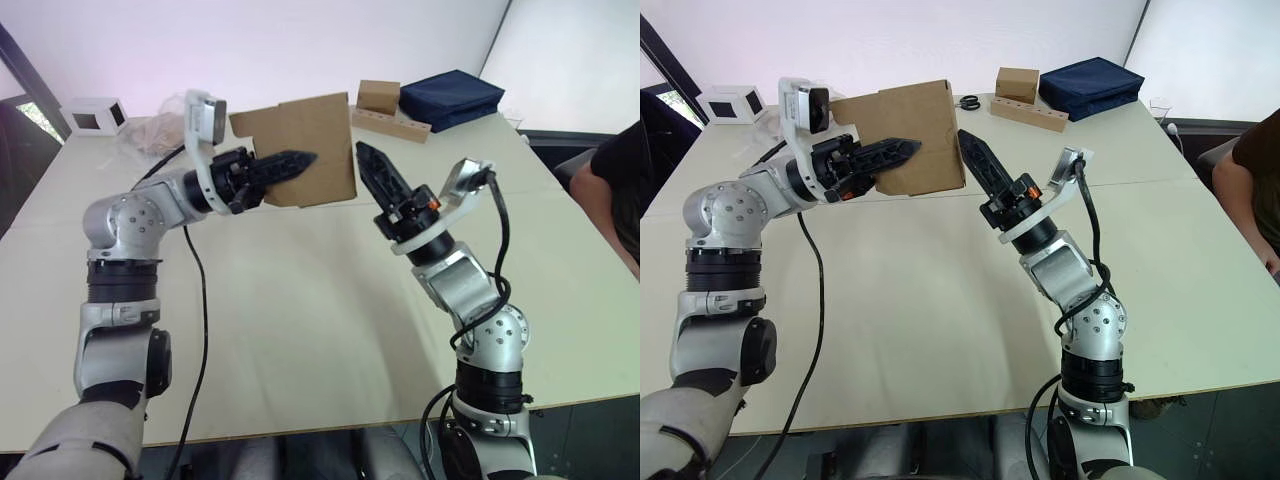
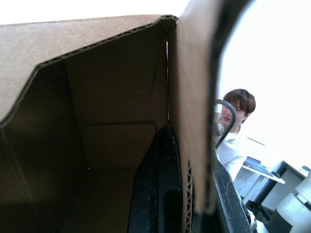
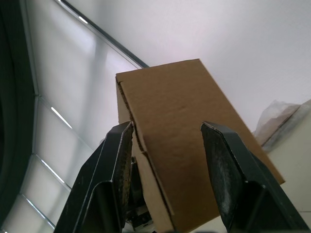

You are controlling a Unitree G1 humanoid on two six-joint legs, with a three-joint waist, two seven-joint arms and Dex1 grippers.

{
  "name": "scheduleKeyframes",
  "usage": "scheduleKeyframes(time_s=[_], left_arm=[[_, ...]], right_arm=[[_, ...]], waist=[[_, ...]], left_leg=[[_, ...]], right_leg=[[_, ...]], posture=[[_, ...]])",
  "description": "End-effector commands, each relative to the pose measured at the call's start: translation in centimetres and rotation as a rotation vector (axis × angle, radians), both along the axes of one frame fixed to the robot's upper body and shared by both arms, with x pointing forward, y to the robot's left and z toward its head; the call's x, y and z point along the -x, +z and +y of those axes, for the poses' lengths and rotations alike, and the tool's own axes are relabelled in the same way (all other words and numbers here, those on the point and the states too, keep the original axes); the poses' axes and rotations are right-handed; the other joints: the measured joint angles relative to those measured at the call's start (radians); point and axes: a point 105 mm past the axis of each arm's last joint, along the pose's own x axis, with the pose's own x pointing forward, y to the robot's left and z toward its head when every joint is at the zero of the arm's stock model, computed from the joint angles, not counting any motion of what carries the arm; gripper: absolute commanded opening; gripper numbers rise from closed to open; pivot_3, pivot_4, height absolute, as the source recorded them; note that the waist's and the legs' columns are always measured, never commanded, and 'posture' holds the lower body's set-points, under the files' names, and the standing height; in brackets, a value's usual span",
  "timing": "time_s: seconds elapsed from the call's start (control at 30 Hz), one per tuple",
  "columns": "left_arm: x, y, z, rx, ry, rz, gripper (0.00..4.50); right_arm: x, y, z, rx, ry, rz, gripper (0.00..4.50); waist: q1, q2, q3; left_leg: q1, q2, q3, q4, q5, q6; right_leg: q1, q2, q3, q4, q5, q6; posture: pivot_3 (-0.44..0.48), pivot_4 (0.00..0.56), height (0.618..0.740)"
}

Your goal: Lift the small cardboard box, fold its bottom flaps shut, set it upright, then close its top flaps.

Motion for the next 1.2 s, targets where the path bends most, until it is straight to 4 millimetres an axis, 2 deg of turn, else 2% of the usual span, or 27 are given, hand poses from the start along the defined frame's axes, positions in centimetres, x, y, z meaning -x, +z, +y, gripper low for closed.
scheduleKeyframes(time_s=[0.03,0.13,0.23,0.33,0.37,0.77,1.0,1.1,1.2], left_arm=[[0.6,1.4,0.5,0.018,0.001,-0.049,0.00],[0.6,1.3,0.5,0.016,-0.001,-0.046,0.00],[0.4,0.9,0.6,-0.014,0.001,-0.046,0.00],[0.4,1.0,0.7,-0.017,0.000,-0.044,0.00],[0.4,1.0,0.7,-0.018,-0.002,-0.043,0.00],[0.3,0.2,-0.4,-0.062,-0.033,-0.048,0.00],[0.3,0.1,-0.4,-0.071,-0.047,-0.042,0.00],[0.2,0.1,-0.3,-0.081,-0.044,-0.040,0.00],[0.4,-0.3,-0.1,-0.143,-0.038,-0.046,0.00]], right_arm=[[0.6,1.2,-0.6,-0.016,-0.013,-0.058,2.25],[0.5,1.3,-0.8,-0.014,-0.028,-0.064,2.25],[0.4,1.3,-0.9,-0.007,-0.046,-0.073,1.54],[0.6,1.0,-0.6,0.012,-0.034,-0.076,0.29],[0.6,0.9,-0.3,0.022,-0.025,-0.076,0.07],[1.3,0.2,2.3,0.103,0.052,-0.089,0.07],[2.1,-1.1,3.4,0.199,0.104,-0.096,0.07],[2.0,-1.3,3.1,0.216,0.083,-0.096,0.07],[1.8,-1.3,1.1,0.227,0.011,-0.094,0.07]], waist=[[0.000,0.000,0.000],[0.000,0.000,0.000],[-0.001,0.000,0.000],[-0.001,0.000,0.000],[0.000,0.000,0.000],[0.000,0.000,0.000],[0.001,0.000,0.000],[0.000,0.000,0.000],[0.001,0.000,0.000]], left_leg=[[0.000,0.000,0.000,0.000,0.000,0.000],[0.000,0.000,0.000,0.000,0.000,0.000],[0.000,0.000,0.000,0.000,0.000,0.000],[0.000,0.000,0.000,0.000,0.000,0.000],[0.000,0.000,0.000,0.000,0.000,-0.001],[0.000,0.000,0.000,0.000,0.000,-0.001],[0.000,0.000,0.000,0.000,0.000,0.000],[0.000,0.000,0.000,0.000,0.000,0.000],[0.000,0.000,0.000,0.000,0.000,0.000]], right_leg=[[0.000,0.000,0.000,0.000,0.000,0.000],[0.000,0.000,0.000,0.000,0.000,0.000],[0.000,0.000,0.000,0.000,0.000,0.000],[0.000,0.000,0.000,0.000,0.000,0.000],[0.000,0.000,0.000,0.000,0.000,0.000],[0.000,0.000,0.000,0.000,0.000,0.000],[0.000,0.000,0.000,0.000,0.000,0.000],[0.000,0.000,0.000,0.000,0.000,0.000],[0.000,0.000,0.000,0.000,0.000,0.000]], posture=[[0.000,0.150,0.740],[0.000,0.150,0.740],[0.000,0.150,0.740],[0.000,0.150,0.740],[0.000,0.150,0.740],[0.000,0.150,0.740],[0.000,0.150,0.740],[0.000,0.150,0.740],[0.000,0.150,0.740]])
